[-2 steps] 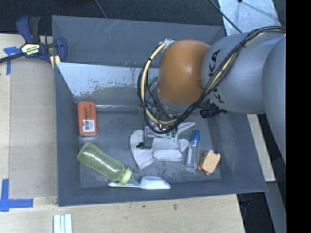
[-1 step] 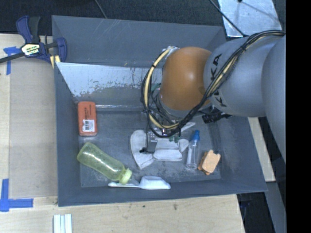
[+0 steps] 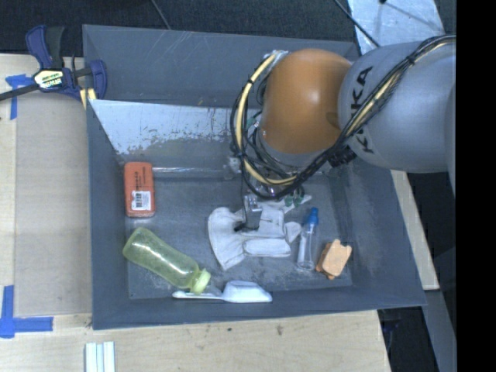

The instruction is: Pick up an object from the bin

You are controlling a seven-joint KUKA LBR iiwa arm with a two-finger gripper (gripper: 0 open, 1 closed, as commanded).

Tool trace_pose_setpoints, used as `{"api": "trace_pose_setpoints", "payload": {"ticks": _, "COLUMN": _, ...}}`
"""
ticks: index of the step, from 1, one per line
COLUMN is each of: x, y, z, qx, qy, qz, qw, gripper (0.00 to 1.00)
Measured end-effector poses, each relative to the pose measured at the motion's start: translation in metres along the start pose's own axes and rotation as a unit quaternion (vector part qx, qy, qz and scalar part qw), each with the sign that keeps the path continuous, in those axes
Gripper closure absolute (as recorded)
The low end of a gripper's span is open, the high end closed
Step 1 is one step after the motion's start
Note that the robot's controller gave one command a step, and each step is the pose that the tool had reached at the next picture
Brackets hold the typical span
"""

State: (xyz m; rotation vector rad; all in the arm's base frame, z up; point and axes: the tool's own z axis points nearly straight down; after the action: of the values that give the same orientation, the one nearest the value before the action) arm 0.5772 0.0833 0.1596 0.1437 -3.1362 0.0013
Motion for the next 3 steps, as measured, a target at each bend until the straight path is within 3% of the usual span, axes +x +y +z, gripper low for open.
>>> {"api": "trace_pose_setpoints", "payload": {"ticks": 1, "x": -0.004, "y": 0.001, "z": 0.001, "qx": 0.000, "qy": -0.0085, "qz": -0.065, "qw": 0.9978, "gripper": 0.00}}
{"api": "trace_pose_setpoints", "payload": {"ticks": 2, "x": 0.036, "y": -0.031, "z": 0.041, "qx": -0.001, "qy": -0.0029, "qz": 0.024, "qw": 0.9997, "gripper": 0.00}}
{"api": "trace_pose_setpoints", "payload": {"ticks": 3, "x": 0.011, "y": -0.072, "z": 0.080, "qx": 0.000, "qy": -0.0027, "qz": -0.079, "qw": 0.9969, "gripper": 1.00}}
